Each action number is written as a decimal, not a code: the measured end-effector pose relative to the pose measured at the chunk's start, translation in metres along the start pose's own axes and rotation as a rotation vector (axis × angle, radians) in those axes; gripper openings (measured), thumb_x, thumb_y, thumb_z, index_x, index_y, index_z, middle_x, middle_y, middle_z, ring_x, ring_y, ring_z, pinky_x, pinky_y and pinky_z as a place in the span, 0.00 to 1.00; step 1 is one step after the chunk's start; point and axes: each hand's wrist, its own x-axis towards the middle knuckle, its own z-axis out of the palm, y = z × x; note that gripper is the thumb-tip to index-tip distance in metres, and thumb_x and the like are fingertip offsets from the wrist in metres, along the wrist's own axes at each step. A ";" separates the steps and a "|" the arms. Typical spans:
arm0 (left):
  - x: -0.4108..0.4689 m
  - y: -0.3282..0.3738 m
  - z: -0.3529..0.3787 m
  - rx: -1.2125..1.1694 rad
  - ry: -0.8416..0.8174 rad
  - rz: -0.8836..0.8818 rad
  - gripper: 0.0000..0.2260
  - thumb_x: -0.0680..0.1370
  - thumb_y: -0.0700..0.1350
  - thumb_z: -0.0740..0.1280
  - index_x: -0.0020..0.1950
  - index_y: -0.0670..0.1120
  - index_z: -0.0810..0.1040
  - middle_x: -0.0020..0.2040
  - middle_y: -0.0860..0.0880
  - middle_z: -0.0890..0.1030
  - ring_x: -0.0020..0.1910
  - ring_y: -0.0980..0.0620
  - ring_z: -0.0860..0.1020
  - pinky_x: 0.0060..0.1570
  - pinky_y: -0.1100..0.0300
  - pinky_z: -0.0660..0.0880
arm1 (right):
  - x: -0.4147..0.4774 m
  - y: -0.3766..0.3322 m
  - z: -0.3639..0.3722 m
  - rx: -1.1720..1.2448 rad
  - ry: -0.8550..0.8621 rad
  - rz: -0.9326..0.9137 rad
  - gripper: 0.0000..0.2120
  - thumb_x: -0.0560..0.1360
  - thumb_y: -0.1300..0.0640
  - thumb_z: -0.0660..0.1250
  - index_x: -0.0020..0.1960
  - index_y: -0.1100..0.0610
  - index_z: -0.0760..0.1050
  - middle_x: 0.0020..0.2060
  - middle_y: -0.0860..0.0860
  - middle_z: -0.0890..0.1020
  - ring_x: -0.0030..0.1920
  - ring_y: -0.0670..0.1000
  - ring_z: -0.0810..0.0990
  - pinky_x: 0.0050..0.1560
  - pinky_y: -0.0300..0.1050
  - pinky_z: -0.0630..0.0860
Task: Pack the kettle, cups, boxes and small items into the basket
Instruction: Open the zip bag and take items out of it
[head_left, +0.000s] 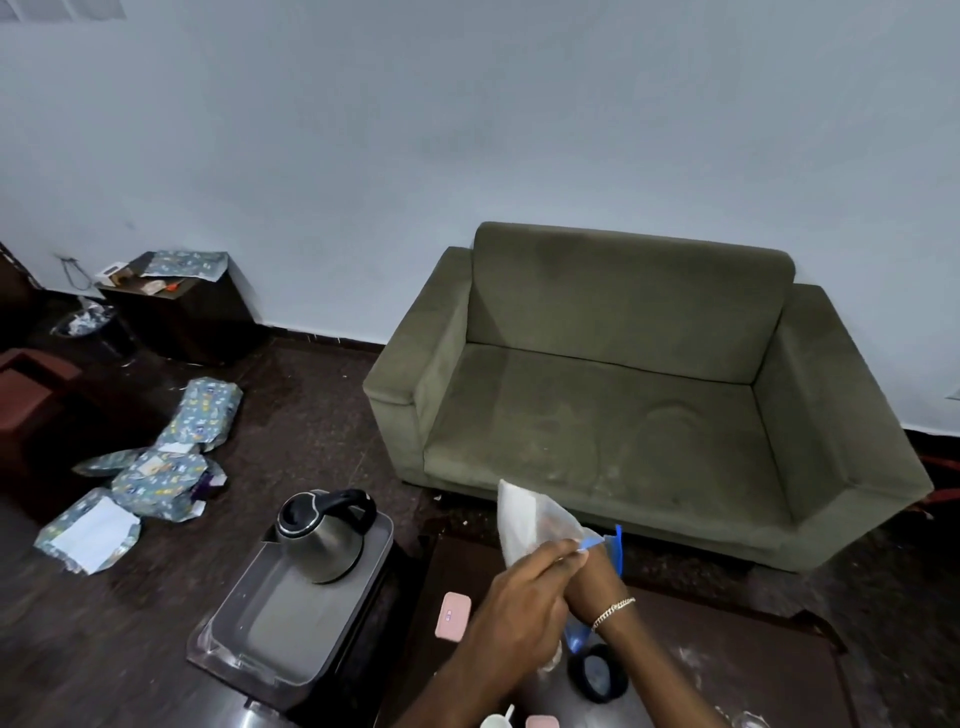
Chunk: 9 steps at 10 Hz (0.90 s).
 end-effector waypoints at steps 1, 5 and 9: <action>-0.002 0.002 -0.006 -0.025 -0.014 0.014 0.24 0.76 0.34 0.62 0.71 0.44 0.77 0.72 0.50 0.76 0.70 0.55 0.75 0.71 0.65 0.69 | -0.010 -0.019 0.008 -0.055 -0.014 0.087 0.25 0.79 0.65 0.57 0.76 0.62 0.63 0.70 0.55 0.70 0.41 0.46 0.74 0.41 0.38 0.73; 0.003 -0.018 -0.016 0.046 0.175 -0.302 0.17 0.78 0.40 0.65 0.67 0.45 0.80 0.69 0.53 0.77 0.66 0.55 0.77 0.68 0.63 0.71 | 0.055 -0.021 -0.049 -0.458 -0.601 -0.382 0.12 0.80 0.65 0.57 0.58 0.61 0.77 0.58 0.56 0.82 0.61 0.51 0.78 0.59 0.34 0.70; -0.001 -0.034 0.008 0.231 -0.029 -0.520 0.11 0.79 0.40 0.60 0.58 0.48 0.78 0.60 0.51 0.75 0.53 0.45 0.81 0.51 0.49 0.76 | 0.038 0.021 -0.045 -0.354 -0.725 -0.374 0.11 0.72 0.65 0.61 0.37 0.52 0.76 0.38 0.46 0.81 0.41 0.43 0.76 0.46 0.41 0.73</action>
